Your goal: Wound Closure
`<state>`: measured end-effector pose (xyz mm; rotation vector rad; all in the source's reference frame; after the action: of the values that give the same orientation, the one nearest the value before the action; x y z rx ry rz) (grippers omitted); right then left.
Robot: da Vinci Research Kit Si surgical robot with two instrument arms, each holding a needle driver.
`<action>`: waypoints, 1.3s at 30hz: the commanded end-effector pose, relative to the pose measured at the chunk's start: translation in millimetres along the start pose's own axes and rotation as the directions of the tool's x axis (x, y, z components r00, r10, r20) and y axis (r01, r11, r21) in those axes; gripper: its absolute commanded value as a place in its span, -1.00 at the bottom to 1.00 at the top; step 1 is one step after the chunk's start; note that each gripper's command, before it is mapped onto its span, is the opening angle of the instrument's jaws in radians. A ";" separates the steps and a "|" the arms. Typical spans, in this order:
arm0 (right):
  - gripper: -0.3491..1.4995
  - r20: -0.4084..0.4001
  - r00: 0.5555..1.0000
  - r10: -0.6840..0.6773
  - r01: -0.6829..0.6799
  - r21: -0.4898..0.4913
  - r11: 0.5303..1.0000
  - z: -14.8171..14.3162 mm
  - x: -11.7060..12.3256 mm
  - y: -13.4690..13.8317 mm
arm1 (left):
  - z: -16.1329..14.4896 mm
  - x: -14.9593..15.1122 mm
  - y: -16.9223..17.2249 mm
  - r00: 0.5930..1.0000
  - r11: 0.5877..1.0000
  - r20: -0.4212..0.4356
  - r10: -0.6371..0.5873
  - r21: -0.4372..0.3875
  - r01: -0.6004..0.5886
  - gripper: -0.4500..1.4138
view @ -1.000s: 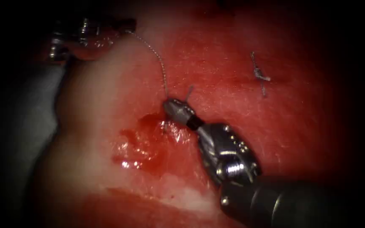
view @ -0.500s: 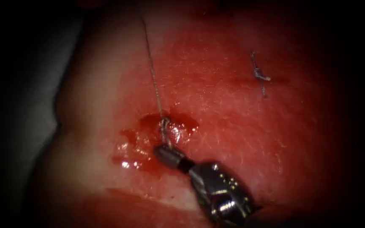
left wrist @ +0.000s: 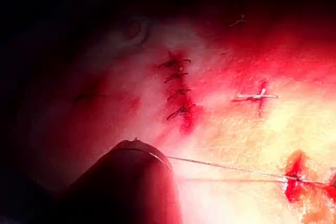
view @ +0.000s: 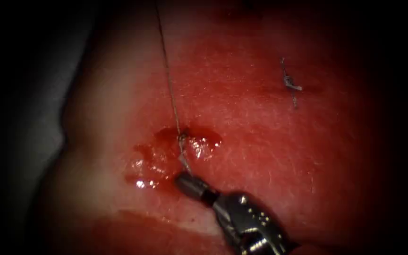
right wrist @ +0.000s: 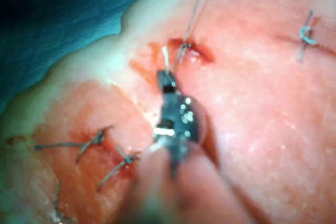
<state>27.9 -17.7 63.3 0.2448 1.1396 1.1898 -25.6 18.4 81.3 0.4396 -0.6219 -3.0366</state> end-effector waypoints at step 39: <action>-0.84 0.035 0.999 -0.017 0.016 0.032 0.999 -1.4 -4.4 -1.8 | 4.4 -1.2 0.0 1.000 0.995 -0.011 -0.015 0.094 0.016 -1.00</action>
<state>27.4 -22.1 63.4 0.2806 1.1355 1.1476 -25.1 19.4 85.1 0.4602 -0.7606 -3.0274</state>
